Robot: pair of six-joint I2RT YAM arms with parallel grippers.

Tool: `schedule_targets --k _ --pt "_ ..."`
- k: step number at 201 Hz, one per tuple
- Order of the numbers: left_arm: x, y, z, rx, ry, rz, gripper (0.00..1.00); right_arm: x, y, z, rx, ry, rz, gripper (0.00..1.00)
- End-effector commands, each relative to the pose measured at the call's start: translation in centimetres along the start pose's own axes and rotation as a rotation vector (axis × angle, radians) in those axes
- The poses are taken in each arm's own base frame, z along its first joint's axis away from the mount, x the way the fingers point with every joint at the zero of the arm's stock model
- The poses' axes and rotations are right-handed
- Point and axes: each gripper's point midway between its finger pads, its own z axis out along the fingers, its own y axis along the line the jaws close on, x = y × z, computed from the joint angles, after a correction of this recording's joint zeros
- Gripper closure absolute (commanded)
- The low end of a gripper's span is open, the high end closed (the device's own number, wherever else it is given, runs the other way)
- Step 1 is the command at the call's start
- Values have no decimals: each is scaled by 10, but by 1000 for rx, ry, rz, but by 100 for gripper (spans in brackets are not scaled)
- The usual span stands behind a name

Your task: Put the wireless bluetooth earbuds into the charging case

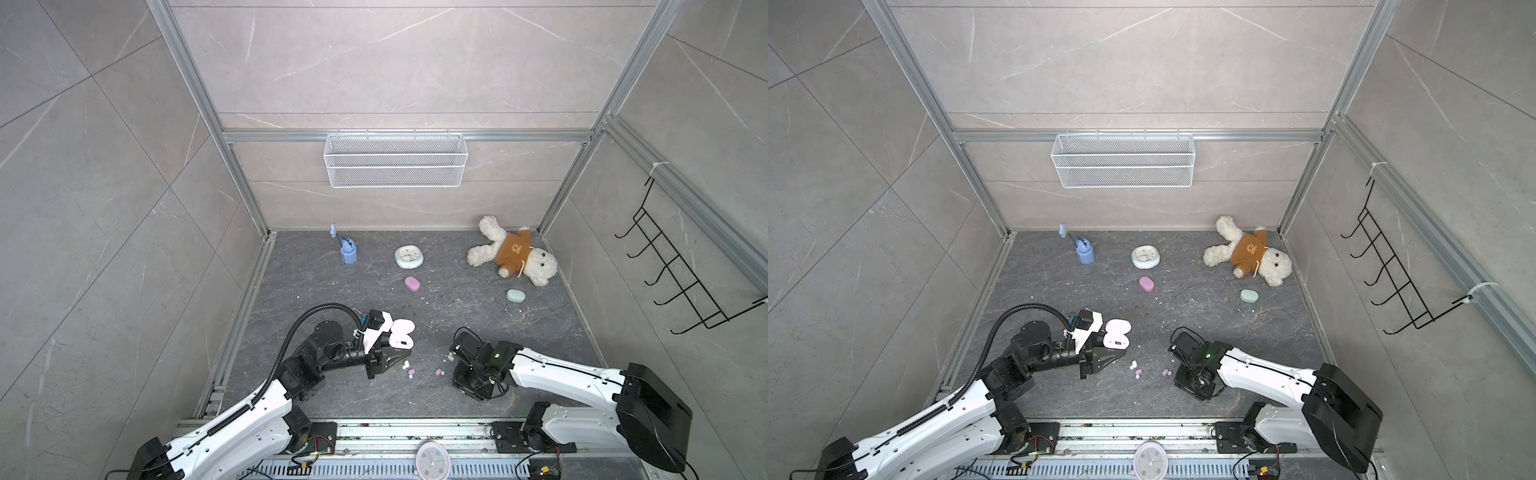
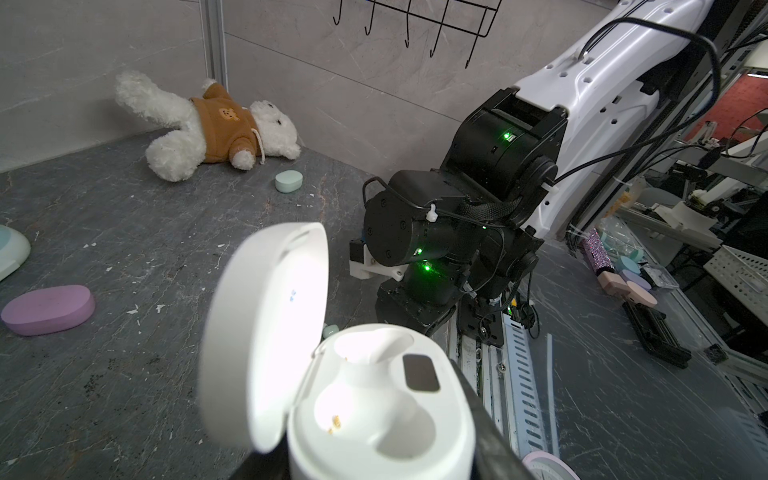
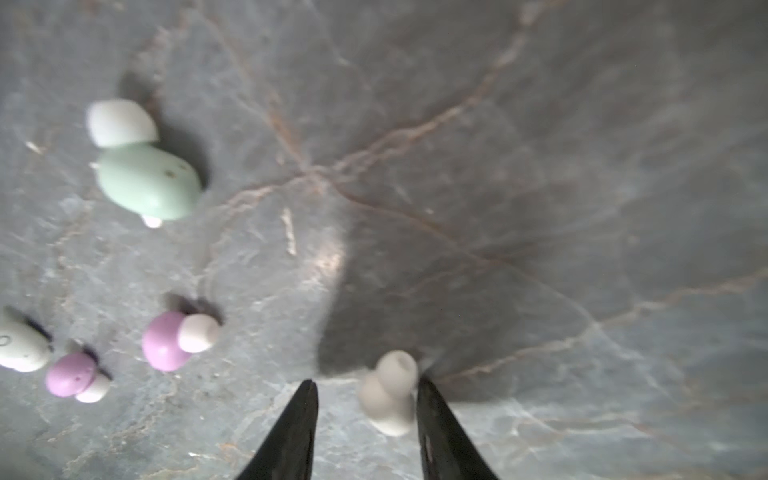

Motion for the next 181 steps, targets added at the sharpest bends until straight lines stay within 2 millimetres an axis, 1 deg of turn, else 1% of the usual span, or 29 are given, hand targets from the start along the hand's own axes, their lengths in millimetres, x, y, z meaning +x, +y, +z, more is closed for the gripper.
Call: schedule_targets --k 1,24,47,82,102,126,168,181 --pt "-29 -6 -6 -1 -78 59 73 -8 15 1 -25 -38 -22 58" --pt "-30 -6 -6 -1 -81 61 73 -13 26 -5 -62 -64 -13 58" --pt "-30 -5 -6 -1 -80 59 73 -17 30 -9 -92 -92 6 58" --pt "-30 -6 -5 2 -81 56 73 -30 38 -19 -130 -154 19 58" --pt "-29 -5 -5 0 -79 56 73 -35 46 -27 -168 -185 10 58" --pt "-29 -5 -5 1 -79 56 73 -39 50 -33 -179 -191 -7 58" --pt "-30 -6 -5 3 -82 56 73 -38 51 -41 -148 -176 -56 58" --pt "-30 -6 -5 2 -78 56 73 -33 43 -43 -89 -149 -79 58"
